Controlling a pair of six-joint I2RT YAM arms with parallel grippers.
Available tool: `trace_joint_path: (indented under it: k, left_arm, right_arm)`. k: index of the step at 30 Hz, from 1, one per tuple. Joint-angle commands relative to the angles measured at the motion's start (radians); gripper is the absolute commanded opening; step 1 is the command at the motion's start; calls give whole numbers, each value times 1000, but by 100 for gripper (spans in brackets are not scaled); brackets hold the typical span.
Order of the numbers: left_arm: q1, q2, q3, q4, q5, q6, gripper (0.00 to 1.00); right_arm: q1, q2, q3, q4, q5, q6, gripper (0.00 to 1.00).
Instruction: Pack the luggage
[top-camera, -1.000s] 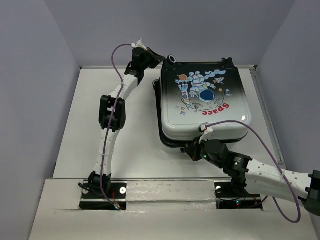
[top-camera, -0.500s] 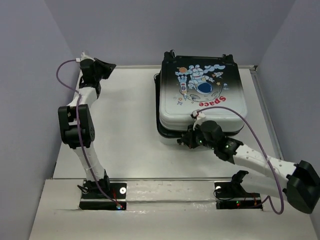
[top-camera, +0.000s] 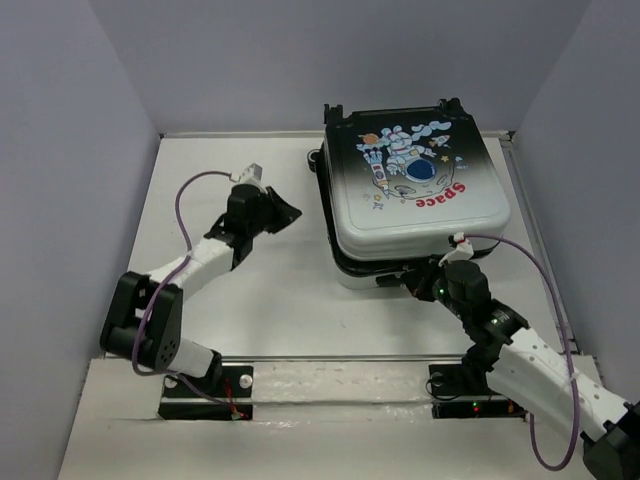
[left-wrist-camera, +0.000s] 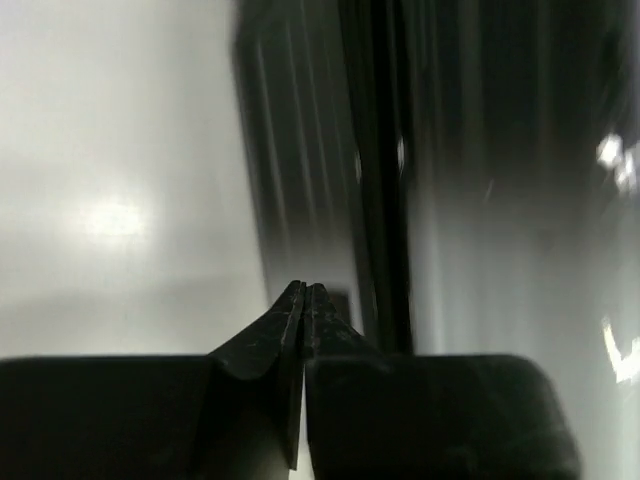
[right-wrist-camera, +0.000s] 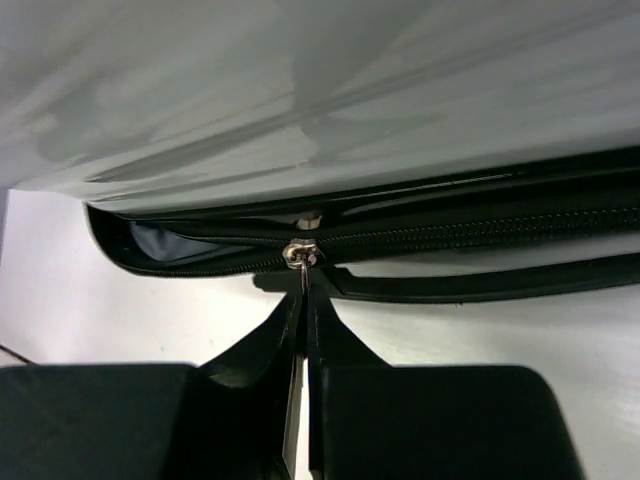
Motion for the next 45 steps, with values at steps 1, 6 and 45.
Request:
trace_joint_path:
  k: [1,6,45]
  left_arm:
    - [-110,-200,-232,-27,-111,66,25]
    - [-238,-291,-345,62,-34,49,57]
    - [-277,-410,-149,-33,-280,58,61]
  right_arm:
    - [1,186,75,-102,16,44,7]
    - [1,205,91,-93,40,29,7]
    - [693,486,568,-188,137,-120,100]
